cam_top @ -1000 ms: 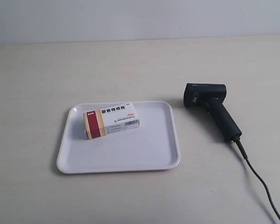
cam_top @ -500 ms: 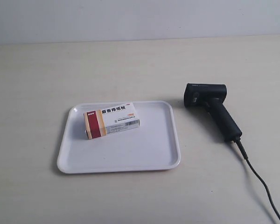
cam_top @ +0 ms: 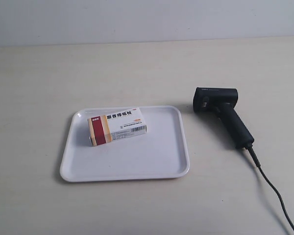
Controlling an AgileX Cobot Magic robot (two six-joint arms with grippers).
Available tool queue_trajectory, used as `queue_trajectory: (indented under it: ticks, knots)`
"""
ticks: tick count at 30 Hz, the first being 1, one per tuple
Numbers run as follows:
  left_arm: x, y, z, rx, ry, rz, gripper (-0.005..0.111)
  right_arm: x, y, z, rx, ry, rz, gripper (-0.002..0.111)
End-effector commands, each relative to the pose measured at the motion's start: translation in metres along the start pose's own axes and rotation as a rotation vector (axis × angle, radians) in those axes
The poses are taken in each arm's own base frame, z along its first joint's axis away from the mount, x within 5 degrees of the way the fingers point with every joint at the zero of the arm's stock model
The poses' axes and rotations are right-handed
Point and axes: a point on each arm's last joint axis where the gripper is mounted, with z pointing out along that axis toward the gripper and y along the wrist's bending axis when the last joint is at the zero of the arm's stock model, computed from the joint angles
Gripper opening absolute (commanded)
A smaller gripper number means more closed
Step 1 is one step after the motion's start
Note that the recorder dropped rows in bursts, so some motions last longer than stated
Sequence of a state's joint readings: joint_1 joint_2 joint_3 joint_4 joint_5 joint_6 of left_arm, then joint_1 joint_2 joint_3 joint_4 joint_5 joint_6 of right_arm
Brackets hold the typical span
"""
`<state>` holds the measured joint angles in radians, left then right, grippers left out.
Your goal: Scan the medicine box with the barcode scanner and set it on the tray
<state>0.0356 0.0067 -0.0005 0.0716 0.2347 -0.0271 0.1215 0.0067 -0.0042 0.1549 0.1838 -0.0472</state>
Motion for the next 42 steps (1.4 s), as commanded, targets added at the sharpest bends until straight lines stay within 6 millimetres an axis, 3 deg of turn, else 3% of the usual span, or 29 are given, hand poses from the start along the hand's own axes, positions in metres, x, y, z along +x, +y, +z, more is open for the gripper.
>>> queue_trajectory:
  ticks: [1, 42]
  knots:
    - [-0.0005, 0.0002, -0.0005, -0.003, -0.010, 0.000, 0.002, 0.0015, -0.0006, -0.0002, 0.007, 0.002, -0.047, 0.000]
    - [-0.0005, 0.0002, -0.0005, -0.003, -0.010, 0.000, 0.002, 0.0013, -0.0002, -0.0002, 0.003, -0.001, -0.022, 0.000]
